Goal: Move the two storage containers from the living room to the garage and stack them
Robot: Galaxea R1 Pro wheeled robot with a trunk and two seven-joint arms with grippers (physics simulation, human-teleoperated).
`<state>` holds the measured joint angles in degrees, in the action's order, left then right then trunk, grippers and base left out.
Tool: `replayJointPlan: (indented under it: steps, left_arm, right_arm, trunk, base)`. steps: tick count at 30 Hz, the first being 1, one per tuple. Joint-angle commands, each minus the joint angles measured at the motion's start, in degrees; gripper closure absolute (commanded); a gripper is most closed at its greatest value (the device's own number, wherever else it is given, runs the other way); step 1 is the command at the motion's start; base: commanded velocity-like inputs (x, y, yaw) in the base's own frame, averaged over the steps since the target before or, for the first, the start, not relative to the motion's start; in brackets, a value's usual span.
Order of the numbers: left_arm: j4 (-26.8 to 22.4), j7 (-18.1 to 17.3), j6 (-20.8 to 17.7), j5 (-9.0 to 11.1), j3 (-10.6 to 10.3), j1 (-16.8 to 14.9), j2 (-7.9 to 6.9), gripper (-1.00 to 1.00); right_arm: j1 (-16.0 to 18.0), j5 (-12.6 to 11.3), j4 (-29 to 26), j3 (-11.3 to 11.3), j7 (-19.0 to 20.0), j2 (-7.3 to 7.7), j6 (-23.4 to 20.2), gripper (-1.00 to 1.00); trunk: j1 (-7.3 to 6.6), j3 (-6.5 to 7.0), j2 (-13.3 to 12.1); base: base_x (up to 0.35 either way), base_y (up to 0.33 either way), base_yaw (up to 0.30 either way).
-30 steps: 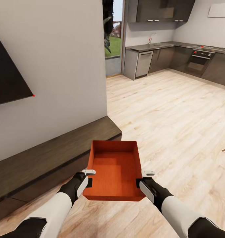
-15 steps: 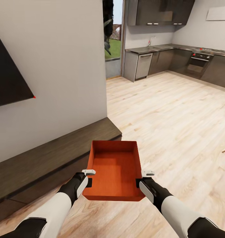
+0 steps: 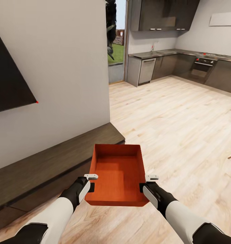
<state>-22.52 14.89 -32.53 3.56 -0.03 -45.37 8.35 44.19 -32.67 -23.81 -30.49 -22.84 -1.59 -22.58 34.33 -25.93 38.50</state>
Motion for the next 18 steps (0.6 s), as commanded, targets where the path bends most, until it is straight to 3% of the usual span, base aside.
replayJointPlan:
  steps: [1,18]
  left_arm:
    - [0.7,1.2,-0.7,-1.4,-0.3,0.0,-0.09,1.0]
    - [0.7,1.2,-0.5,-1.4,-0.5,0.0,-0.09,1.0]
  right_arm:
    - [0.1,1.4,-0.2,-0.3,-0.6,0.09,2.4,1.0]
    - [0.1,1.4,-0.2,-0.3,-0.6,0.12,2.4,1.0]
  trunk:
    - [0.02,0.03,0.1]
    - [0.02,1.44,0.1]
  base:
    - [0.0,0.0,0.0]
    - [0.0,0.0,0.0]
